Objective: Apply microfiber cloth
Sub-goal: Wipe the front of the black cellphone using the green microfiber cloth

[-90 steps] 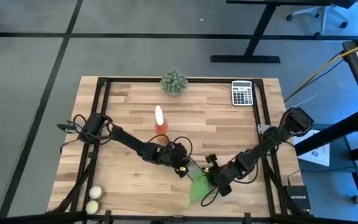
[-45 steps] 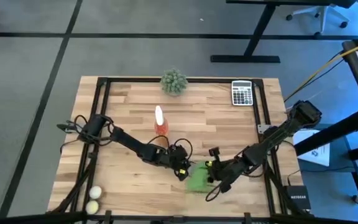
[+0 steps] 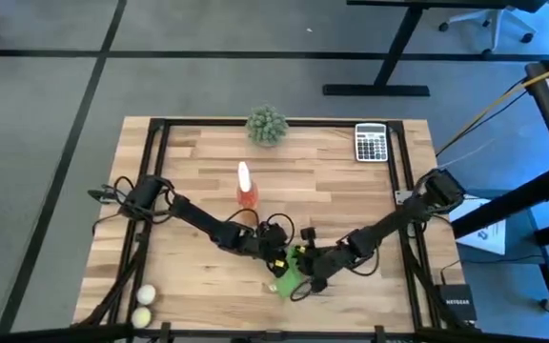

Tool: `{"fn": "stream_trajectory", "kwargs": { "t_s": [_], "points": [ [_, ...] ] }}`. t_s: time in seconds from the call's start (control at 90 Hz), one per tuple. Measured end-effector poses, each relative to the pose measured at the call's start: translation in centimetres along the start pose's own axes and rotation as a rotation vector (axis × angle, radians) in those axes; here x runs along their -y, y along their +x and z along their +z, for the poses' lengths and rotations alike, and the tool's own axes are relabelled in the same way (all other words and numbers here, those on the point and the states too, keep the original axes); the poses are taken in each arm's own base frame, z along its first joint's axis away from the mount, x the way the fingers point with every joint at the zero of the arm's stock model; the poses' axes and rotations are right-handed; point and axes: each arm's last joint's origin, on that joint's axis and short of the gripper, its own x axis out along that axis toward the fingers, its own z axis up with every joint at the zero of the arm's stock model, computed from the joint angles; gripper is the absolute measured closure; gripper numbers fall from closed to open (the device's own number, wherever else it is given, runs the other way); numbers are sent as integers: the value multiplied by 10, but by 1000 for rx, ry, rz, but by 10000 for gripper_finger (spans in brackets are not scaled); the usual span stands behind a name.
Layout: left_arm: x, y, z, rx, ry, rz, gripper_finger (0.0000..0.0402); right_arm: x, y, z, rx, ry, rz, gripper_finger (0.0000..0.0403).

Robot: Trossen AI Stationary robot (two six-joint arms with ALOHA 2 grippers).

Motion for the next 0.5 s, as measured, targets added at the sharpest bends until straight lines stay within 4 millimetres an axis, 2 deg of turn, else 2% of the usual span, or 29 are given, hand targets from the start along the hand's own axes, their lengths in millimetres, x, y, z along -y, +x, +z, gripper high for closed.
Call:
{"fn": "stream_trajectory", "kwargs": {
  "t_s": [0.189, 0.333, 0.5],
  "points": [
    [-2, -1, -1, -10, 14, 35, 270, -4, 0, -2, -33, 11, 122, 393],
    [-3, -1, -2, -15, 20, 57, 270, -8, -1, -3, -73, 52, 286, 393],
    [-4, -1, -2, -15, 22, 63, 270, -6, -16, 1, -79, 54, 325, 393]
  ]
}}
